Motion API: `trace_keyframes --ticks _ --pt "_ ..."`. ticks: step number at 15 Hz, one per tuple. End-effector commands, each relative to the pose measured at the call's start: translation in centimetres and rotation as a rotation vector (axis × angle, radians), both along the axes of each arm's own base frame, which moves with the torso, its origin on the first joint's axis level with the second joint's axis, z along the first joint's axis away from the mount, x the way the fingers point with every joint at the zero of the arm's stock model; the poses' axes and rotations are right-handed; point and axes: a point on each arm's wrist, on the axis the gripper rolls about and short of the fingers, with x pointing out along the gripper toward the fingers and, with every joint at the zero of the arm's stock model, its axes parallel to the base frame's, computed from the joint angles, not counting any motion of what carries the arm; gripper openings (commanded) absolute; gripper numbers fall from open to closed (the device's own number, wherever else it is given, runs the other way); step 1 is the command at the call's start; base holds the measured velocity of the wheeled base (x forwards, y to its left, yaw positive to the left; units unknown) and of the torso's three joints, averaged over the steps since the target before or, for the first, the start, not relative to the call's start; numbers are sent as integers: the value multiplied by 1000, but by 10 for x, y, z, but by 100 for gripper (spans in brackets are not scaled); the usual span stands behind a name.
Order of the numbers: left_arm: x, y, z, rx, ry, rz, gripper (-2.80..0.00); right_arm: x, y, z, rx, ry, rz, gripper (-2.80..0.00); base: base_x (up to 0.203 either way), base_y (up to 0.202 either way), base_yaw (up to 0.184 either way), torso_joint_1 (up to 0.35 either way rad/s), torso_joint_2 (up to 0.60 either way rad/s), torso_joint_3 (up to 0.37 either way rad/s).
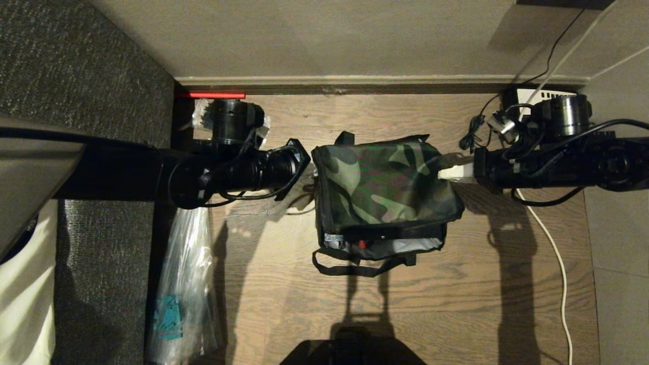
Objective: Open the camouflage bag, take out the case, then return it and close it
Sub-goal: Open the top of the storage box
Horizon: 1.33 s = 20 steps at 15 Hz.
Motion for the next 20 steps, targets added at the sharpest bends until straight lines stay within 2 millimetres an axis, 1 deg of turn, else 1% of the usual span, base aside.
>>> trace_keyframes --ticks 1,10,12,13,14,15,18,20 --pt "0 0 10 -22 -20 1 -280 0 0 8 4 -13 2 -280 0 0 0 0 0 0" --pt "1 2 10 -19 -16 7 -280 3 0 17 8 -33 1 -280 0 0 0 0 0 0" --pt "0 2 1 -5 21 6 -280 4 0 19 13 -30 -2 -280 0 0 0 0 0 0" --pt "0 2 1 -5 22 5 -280 4 0 19 13 -30 -2 -280 0 0 0 0 0 0" --pt "-1 2 -8 7 48 3 -280 5 0 20 18 -30 -5 -280 0 0 0 0 0 0" --pt "-1 0 -12 13 63 0 -280 5 -1 20 18 -27 -6 -280 0 0 0 0 0 0" --pt "-7 -3 -14 -21 115 9 -280 5 -2 19 19 -24 -10 -280 0 0 0 0 0 0" --pt "-8 -4 -14 -25 113 8 -280 5 -2 19 21 -24 -11 -280 0 0 0 0 0 0"
